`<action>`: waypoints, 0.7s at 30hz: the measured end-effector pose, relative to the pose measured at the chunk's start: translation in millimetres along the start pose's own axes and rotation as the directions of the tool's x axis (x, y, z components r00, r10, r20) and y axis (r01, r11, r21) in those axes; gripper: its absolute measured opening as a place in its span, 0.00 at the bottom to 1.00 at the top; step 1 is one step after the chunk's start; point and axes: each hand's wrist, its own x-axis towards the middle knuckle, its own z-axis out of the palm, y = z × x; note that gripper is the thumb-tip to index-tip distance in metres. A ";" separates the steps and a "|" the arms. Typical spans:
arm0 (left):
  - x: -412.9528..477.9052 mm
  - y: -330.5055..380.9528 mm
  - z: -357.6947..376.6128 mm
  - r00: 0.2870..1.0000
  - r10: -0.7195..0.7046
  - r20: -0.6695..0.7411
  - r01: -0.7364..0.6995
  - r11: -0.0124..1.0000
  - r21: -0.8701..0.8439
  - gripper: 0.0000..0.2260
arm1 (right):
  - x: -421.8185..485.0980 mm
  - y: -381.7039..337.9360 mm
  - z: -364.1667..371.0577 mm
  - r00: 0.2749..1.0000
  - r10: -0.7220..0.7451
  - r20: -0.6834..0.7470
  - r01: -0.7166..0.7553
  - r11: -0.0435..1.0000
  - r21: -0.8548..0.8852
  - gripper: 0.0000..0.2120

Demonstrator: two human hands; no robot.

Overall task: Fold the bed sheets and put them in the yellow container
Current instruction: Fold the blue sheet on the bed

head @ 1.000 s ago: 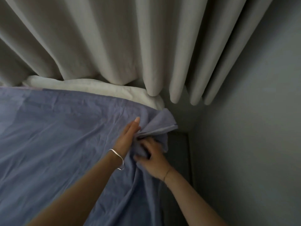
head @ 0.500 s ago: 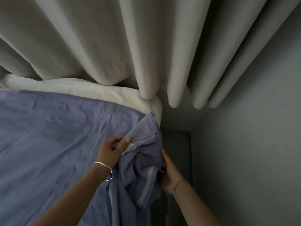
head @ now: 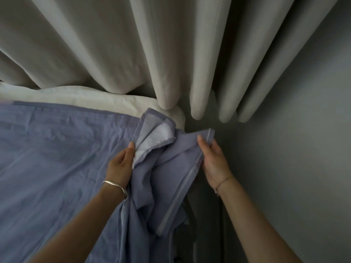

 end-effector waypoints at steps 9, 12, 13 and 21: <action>-28.8 25.8 22.8 0.923 -0.167 0.345 0.179 0.984 -0.001 0.28 | -18.9 12.3 53.2 0.962 0.165 0.220 -0.154 0.986 -0.067 0.29; -25.6 28.0 19.8 0.830 -0.208 0.517 0.237 0.972 0.011 0.30 | -15.5 12.7 50.5 0.968 0.241 0.068 -0.233 0.967 -0.105 0.29; -22.2 28.6 18.5 0.858 -0.168 0.486 0.208 0.978 -0.029 0.28 | -15.0 11.5 49.1 0.967 0.253 0.024 -0.249 0.962 -0.111 0.22; 15.9 -23.8 -19.2 0.951 0.119 0.287 -0.287 0.687 0.668 0.22 | 5.2 -46.5 34.2 0.981 -0.133 -0.145 0.070 0.925 -0.375 0.06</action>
